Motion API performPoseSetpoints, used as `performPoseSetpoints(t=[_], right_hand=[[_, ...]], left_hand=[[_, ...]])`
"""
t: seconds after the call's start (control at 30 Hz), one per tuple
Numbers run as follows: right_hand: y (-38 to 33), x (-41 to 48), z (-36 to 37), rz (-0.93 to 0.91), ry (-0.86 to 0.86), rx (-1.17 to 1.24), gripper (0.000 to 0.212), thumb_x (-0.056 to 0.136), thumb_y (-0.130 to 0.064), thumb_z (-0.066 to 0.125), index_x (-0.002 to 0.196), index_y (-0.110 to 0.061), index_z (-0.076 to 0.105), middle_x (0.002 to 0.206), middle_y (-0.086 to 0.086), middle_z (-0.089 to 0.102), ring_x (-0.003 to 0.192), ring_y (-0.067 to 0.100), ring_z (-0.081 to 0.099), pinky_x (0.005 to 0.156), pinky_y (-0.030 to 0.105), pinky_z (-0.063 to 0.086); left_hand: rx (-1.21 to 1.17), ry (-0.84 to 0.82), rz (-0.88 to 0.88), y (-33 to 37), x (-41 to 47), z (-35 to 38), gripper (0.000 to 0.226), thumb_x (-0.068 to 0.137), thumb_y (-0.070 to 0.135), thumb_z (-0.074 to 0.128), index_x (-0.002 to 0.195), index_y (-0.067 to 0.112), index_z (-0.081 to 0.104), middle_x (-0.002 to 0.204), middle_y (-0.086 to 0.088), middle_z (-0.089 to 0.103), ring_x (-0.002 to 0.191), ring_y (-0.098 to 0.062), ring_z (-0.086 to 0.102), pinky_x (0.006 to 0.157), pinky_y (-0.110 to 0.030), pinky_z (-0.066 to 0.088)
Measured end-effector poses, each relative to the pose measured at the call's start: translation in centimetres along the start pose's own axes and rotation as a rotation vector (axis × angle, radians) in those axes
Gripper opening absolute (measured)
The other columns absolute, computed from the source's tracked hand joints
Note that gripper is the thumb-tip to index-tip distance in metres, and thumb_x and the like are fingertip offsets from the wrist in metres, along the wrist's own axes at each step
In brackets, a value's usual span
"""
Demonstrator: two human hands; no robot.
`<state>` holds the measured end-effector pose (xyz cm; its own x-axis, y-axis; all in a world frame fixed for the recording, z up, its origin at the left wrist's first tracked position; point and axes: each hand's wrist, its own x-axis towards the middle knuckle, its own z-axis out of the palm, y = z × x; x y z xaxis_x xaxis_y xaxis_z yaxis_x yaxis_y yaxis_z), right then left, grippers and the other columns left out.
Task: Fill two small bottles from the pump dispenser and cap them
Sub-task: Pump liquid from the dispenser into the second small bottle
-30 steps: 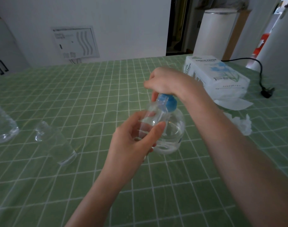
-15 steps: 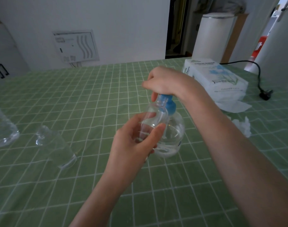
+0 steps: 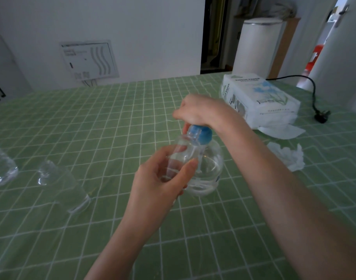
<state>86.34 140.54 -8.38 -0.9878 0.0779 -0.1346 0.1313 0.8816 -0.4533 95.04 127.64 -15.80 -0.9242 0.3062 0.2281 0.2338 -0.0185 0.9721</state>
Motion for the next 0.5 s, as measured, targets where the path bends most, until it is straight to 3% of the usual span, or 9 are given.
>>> performPoseSetpoints(t=[0.17, 0.3, 0.4, 0.5], right_hand=[[-0.14, -0.2, -0.55, -0.022, 0.031, -0.031, 0.026, 0.096, -0.023, 0.045, 0.074, -0.01, 0.051, 0.081, 0.006, 0.062, 0.057, 0.015, 0.048, 0.05, 0.023, 0.035], [-0.35, -0.2, -0.89, -0.028, 0.058, -0.01, 0.025, 0.096, -0.022, 0.045, 0.076, -0.009, 0.052, 0.093, 0.009, 0.068, 0.065, 0.018, 0.057, 0.053, 0.023, 0.039], [-0.5, -0.32, -0.74, -0.027, 0.052, -0.012, 0.026, 0.097, -0.024, 0.044, 0.096, -0.005, 0.062, 0.098, 0.01, 0.068, 0.074, 0.02, 0.059, 0.055, 0.023, 0.037], [-0.35, -0.38, -0.63, -0.032, 0.043, -0.031, 0.027, 0.097, -0.025, 0.044, 0.083, -0.007, 0.058, 0.09, 0.009, 0.064, 0.063, 0.016, 0.053, 0.052, 0.023, 0.036]], left_hand=[[-0.007, 0.0, 0.0, 0.32, -0.06, 0.15, 0.03, 0.061, 0.049, 0.063, 0.088, 0.036, 0.066, 0.065, 0.004, 0.07, 0.047, -0.002, 0.057, 0.041, -0.01, 0.04], [-0.034, 0.003, -0.003, 0.59, -0.07, 0.2, 0.031, 0.062, 0.045, 0.063, 0.091, 0.033, 0.066, 0.064, 0.006, 0.069, 0.047, -0.002, 0.058, 0.041, -0.01, 0.04], [-0.028, 0.003, -0.002, 0.56, -0.07, 0.1, 0.031, 0.061, 0.047, 0.063, 0.089, 0.035, 0.066, 0.065, 0.006, 0.069, 0.048, -0.003, 0.059, 0.041, -0.01, 0.04], [-0.023, -0.001, -0.002, 0.55, -0.11, 0.08, 0.031, 0.061, 0.048, 0.064, 0.089, 0.035, 0.066, 0.065, 0.006, 0.069, 0.048, -0.002, 0.058, 0.041, -0.01, 0.04]])
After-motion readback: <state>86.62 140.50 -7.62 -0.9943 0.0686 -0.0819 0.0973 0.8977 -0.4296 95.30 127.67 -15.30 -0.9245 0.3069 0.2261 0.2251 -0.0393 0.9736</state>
